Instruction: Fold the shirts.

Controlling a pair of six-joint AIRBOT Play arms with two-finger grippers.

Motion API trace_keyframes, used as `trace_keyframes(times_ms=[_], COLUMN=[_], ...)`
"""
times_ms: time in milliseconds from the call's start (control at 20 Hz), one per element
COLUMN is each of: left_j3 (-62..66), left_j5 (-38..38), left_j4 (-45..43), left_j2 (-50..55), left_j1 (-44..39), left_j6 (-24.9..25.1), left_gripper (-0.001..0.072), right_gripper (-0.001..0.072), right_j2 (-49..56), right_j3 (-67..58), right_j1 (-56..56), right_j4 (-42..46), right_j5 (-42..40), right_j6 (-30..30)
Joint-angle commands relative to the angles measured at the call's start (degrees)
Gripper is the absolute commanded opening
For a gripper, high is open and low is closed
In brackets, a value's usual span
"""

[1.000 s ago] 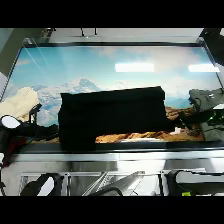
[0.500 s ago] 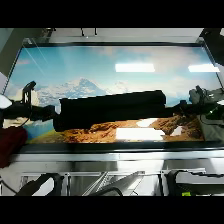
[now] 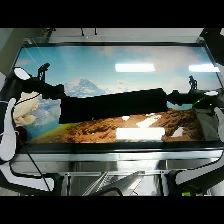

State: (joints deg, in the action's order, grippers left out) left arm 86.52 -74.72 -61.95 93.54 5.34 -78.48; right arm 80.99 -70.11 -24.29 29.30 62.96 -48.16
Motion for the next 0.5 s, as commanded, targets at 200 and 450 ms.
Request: trace_keyframes(times_ms=[200, 450], left_j3=[15.19, 23.5], left_j5=[-9.46, -13.25], left_j4=[0.07, 0.2], left_j2=[13.14, 13.86], left_j1=[-0.55, -0.7], left_j6=[-1.55, -4.09], left_gripper=[0.0688, 0.0687], right_gripper=[0.044, 0.0629], right_j2=[1.16, 4.98], right_j3=[-5.55, -10.88], right_j1=[-0.31, -0.04], right_j4=[4.02, 8.41], right_j5=[-2.6, -1.99], right_j6=[3.23, -0.35])
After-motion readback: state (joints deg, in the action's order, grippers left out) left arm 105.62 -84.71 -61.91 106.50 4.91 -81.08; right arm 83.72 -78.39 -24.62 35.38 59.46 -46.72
